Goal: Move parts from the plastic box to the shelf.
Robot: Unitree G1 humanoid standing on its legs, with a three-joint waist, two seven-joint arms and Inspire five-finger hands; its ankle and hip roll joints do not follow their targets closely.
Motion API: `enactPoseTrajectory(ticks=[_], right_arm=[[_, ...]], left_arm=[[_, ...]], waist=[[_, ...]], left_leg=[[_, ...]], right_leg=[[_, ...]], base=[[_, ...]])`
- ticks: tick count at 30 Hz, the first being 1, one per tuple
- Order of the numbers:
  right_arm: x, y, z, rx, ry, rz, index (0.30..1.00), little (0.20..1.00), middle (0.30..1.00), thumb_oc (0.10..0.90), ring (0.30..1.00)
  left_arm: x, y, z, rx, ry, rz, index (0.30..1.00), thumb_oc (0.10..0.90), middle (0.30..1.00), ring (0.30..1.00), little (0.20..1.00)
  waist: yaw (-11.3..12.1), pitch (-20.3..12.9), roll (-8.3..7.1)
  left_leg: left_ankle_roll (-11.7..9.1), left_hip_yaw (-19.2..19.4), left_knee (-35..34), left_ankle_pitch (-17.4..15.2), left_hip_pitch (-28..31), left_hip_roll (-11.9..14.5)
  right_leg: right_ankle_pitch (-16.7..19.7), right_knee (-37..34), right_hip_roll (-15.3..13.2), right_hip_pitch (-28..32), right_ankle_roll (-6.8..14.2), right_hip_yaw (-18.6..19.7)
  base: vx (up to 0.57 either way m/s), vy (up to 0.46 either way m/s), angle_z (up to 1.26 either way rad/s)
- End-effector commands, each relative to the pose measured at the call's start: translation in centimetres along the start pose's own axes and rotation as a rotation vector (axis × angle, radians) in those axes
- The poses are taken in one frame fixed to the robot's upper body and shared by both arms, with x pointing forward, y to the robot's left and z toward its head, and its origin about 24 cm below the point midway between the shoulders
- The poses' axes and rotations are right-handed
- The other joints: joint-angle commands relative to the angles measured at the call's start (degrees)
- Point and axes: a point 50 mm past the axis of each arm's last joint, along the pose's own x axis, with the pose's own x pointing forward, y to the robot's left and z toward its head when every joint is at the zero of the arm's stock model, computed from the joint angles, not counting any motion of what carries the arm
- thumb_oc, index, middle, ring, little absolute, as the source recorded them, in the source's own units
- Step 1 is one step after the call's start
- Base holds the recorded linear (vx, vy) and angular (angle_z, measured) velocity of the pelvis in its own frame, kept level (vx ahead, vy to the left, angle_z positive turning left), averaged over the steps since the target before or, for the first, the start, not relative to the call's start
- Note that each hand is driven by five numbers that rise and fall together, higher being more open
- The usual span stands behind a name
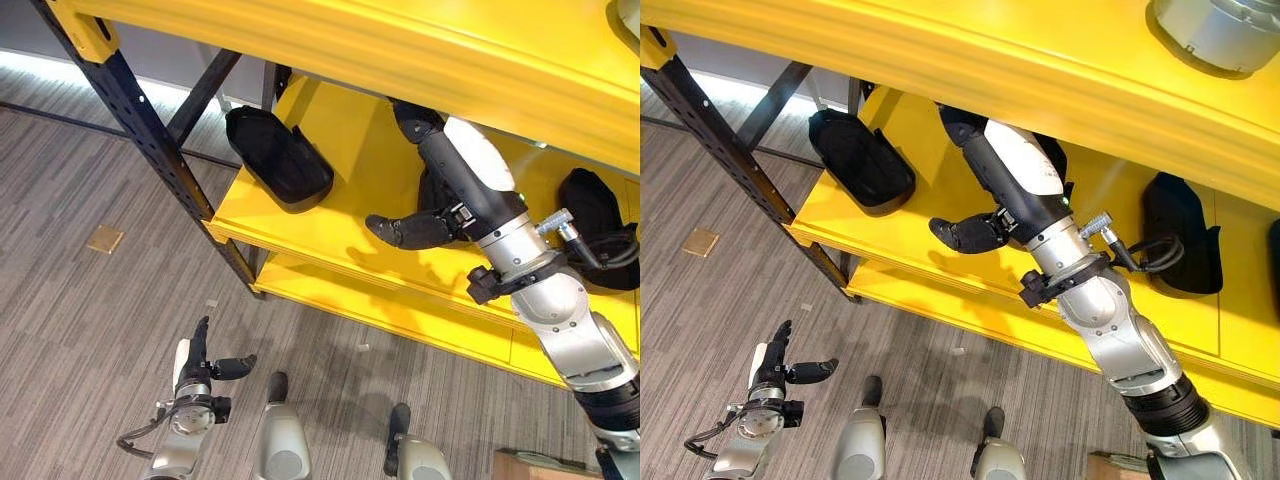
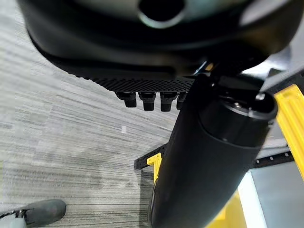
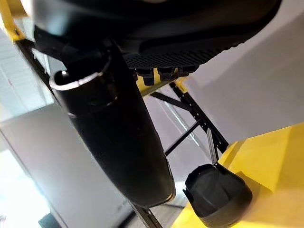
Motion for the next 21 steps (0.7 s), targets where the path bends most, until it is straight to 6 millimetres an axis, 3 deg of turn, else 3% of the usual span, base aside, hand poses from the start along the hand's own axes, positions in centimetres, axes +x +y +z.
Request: enactPoseTrajectory(ticks=[1,14,21], right_arm=[[1.9,-2.8,2.0,-0.084,-0.130,-0.086,1.000,1.000,1.000,0.900,1.000],[4.9,-1.3,1.9,-0.133,-0.103,0.083,1.000,1.000,1.000,0.900,1.000],[6.3,-0.4,2.1,-0.267,-0.130,0.132,1.000,1.000,1.000,0.900,1.000]], left_arm=[[0.4,2.9,1.4,0.014,-0.108,0.079,1.000,0.900,1.000,1.000,1.000],[1.1,2.9,3.5,0.048,-0.179,0.028,1.000,0.900,1.000,1.000,1.000],[1.3,3.2,4.0,0.066,-0.195,0.011,1.000,0.900,1.000,1.000,1.000]], waist=[[1.4,-3.2,-0.88],[3.7,-0.9,-1.18],[5.2,0.1,-0.79]], left_leg=[[2.0,3.2,-0.9,-0.7,0.4,0.6],[2.1,2.0,-0.1,-0.5,-1.6,0.3],[2.1,1.2,-0.1,0.0,-2.8,0.0]], right_leg=[[-9.5,8.9,2.9,0.0,-4.7,-2.3],[-9.3,9.6,2.8,-1.6,-4.8,-3.2],[-9.3,9.9,2.7,-2.4,-4.9,-4.0]], base=[[0.00,-0.031,0.01],[-0.03,-0.025,0.00],[-0.04,-0.013,0.11]])
